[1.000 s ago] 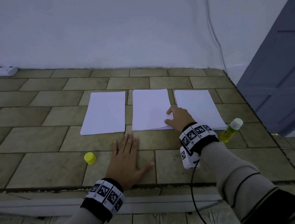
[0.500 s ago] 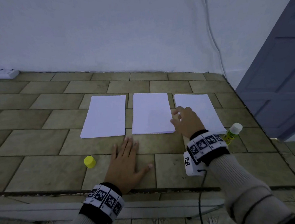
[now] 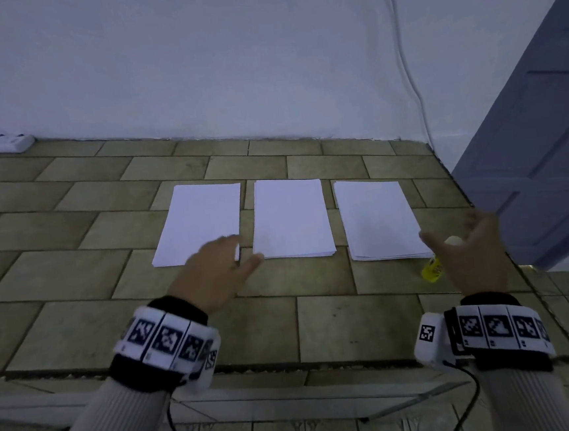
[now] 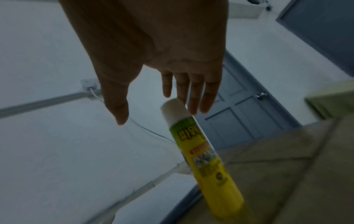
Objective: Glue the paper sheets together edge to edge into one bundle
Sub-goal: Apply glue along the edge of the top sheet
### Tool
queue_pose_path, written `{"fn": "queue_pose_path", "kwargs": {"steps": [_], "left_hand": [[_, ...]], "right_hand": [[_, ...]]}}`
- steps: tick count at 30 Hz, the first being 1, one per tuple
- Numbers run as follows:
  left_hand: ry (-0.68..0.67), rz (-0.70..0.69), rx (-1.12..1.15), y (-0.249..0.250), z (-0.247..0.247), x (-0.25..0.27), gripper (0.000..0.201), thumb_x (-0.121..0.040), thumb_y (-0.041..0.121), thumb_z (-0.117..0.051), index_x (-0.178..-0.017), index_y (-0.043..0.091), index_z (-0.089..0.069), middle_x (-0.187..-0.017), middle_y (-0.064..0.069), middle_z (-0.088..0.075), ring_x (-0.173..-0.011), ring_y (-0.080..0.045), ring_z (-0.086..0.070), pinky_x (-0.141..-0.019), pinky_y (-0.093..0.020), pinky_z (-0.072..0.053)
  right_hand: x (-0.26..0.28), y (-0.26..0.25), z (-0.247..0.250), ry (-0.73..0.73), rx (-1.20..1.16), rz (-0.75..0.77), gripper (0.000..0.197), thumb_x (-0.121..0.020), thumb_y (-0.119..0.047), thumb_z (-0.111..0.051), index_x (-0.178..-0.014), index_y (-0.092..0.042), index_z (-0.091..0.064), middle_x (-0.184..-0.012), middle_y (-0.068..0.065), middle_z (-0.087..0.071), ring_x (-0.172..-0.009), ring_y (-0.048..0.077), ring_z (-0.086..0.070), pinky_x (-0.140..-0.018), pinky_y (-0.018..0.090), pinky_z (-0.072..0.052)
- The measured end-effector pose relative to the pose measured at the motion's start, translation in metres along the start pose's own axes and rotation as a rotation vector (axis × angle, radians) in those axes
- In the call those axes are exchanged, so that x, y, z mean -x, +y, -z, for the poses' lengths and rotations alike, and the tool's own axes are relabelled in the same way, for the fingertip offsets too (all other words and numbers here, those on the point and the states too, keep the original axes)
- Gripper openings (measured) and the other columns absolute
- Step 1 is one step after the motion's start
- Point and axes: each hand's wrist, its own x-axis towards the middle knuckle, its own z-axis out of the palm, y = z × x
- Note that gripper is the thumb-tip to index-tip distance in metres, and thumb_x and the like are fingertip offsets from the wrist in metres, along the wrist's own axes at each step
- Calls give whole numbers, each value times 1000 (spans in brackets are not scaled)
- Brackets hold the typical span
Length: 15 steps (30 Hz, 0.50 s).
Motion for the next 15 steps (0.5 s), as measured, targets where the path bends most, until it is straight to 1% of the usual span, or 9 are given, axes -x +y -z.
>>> {"fn": "queue_pose_path", "kwargs": {"steps": [2, 3, 4, 6, 8, 9, 11, 13, 15], "left_hand": [[27, 115, -127, -10, 4, -21, 72, -95, 54, -46, -149, 9, -32, -152, -11, -36, -138, -27, -35, -113, -43, -31], [16, 170, -198, -16, 4, -33, 72, -96, 54, -46, -148, 6, -31, -152, -14, -35, -138, -29, -34, -112, -44, -31], [1, 223, -264, -22, 3, -44, 72, -96, 55, -45, -145, 4, -33, -150, -16, -36, -137, -31, -33, -111, -46, -31], [-34, 320, -353, -32, -1, -61, 71, -94, 58, -45, -141, 4, -36, -148, -17, -36, -136, -34, -32, -110, -50, -31], [-69, 389, -402, -37, -5, -70, 73, -92, 62, -46, -140, 7, -37, -149, -16, -33, -138, -36, -29, -110, -52, -30], [-77, 405, -420, -38, -7, -72, 72, -91, 62, -47, -139, 9, -38, -147, -16, -34, -136, -36, -30, -109, -52, -31], [-83, 406, -448, -40, -11, -74, 70, -90, 62, -50, -136, 10, -40, -142, -16, -39, -131, -36, -38, -106, -54, -36], [-73, 386, -464, -44, -13, -76, 67, -91, 60, -51, -133, 9, -43, -135, -17, -44, -124, -36, -45, -101, -53, -43], [-50, 350, -468, -46, -13, -76, 62, -91, 58, -52, -129, 9, -46, -127, -16, -50, -116, -34, -52, -95, -49, -48]], "right_hand": [[2, 8, -2, -95, 46, -104, 72, -79, -34, -76, -130, 3, -41, -118, 20, -54, -111, 36, -53, -85, 41, -40], [2, 12, -4, -130, 58, -115, 64, -79, -32, -76, -122, 4, -45, -109, 20, -55, -104, 36, -54, -77, 37, -38], [2, 17, -6, -153, 72, -111, 55, -80, -30, -76, -114, 4, -49, -99, 18, -54, -94, 33, -54, -71, 34, -35], [1, 24, -10, -166, 111, -90, 41, -81, -25, -76, -101, 2, -52, -88, 15, -51, -81, 27, -48, -63, 31, -30], [0, 28, -11, -169, 155, -63, 37, -81, -22, -75, -99, 4, -57, -83, 14, -51, -77, 25, -46, -53, 29, -26], [-1, 30, -12, -171, 171, -49, 35, -81, -20, -74, -99, 5, -58, -82, 14, -52, -76, 25, -46, -50, 27, -25], [-1, 31, -12, -177, 181, -34, 31, -82, -17, -73, -98, 5, -58, -81, 14, -52, -75, 25, -47, -50, 24, -24], [-1, 33, -13, -178, 185, -21, 28, -83, -16, -72, -97, 4, -57, -81, 14, -52, -76, 25, -47, -51, 29, -26], [-1, 34, -13, -170, 192, -11, 26, -83, -16, -72, -94, 0, -55, -82, 14, -52, -76, 25, -48, -57, 30, -28]]}}
